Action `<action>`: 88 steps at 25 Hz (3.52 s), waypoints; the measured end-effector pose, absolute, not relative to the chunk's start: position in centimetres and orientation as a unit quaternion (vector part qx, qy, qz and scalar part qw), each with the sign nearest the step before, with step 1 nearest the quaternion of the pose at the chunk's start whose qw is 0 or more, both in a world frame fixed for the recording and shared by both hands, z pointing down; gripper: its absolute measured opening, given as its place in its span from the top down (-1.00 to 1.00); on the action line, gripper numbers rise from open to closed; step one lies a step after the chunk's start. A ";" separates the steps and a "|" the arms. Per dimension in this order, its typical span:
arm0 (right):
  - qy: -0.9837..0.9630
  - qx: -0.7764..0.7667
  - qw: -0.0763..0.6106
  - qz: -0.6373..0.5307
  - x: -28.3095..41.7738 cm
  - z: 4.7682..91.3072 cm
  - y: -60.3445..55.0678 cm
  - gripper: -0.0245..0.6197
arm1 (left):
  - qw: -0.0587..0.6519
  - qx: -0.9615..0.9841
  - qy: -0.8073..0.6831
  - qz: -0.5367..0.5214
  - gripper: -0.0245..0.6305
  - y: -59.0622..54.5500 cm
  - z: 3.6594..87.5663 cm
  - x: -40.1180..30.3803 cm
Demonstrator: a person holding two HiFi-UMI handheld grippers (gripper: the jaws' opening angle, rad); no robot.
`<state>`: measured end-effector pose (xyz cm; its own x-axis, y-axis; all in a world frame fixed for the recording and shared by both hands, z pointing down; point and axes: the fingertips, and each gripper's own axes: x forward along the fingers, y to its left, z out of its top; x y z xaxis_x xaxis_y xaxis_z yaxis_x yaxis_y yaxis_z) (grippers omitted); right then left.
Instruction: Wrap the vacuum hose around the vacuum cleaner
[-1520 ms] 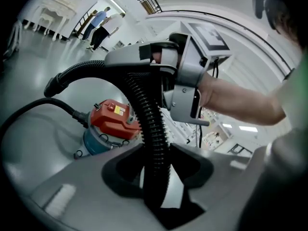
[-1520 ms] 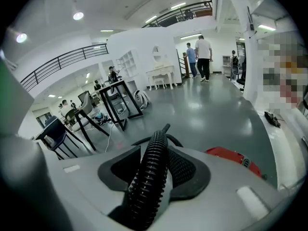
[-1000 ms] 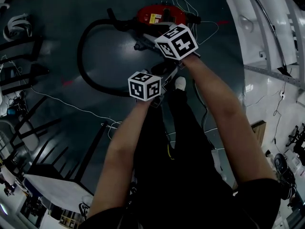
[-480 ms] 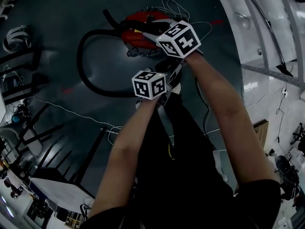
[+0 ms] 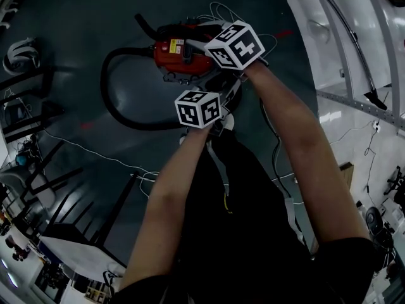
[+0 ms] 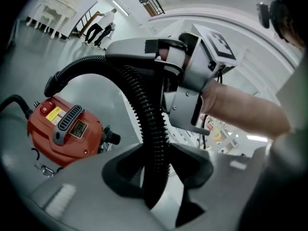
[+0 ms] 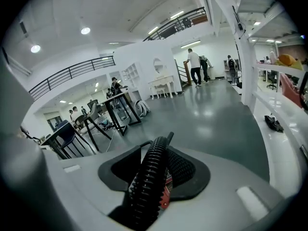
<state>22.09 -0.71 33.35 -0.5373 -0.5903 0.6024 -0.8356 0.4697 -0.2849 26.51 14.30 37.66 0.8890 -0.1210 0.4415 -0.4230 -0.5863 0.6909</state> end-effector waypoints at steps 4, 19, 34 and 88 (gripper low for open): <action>-0.829 0.427 0.219 0.286 22.5 34.0 -2.1 0.40 | 0.438 0.868 -0.160 0.174 0.42 12.9 37.9 27.1; -0.808 0.464 0.209 0.297 27.3 34.8 -6.8 0.43 | 0.491 0.840 -0.171 0.157 0.42 5.8 39.5 29.2; -0.829 0.423 0.221 0.291 35.3 37.1 -8.1 0.50 | 0.556 0.776 -0.287 0.080 0.43 -2.4 42.1 33.4; -0.869 0.256 0.391 0.162 30.3 45.5 -4.5 0.40 | 0.412 0.869 -0.269 0.054 0.14 -8.9 40.1 24.8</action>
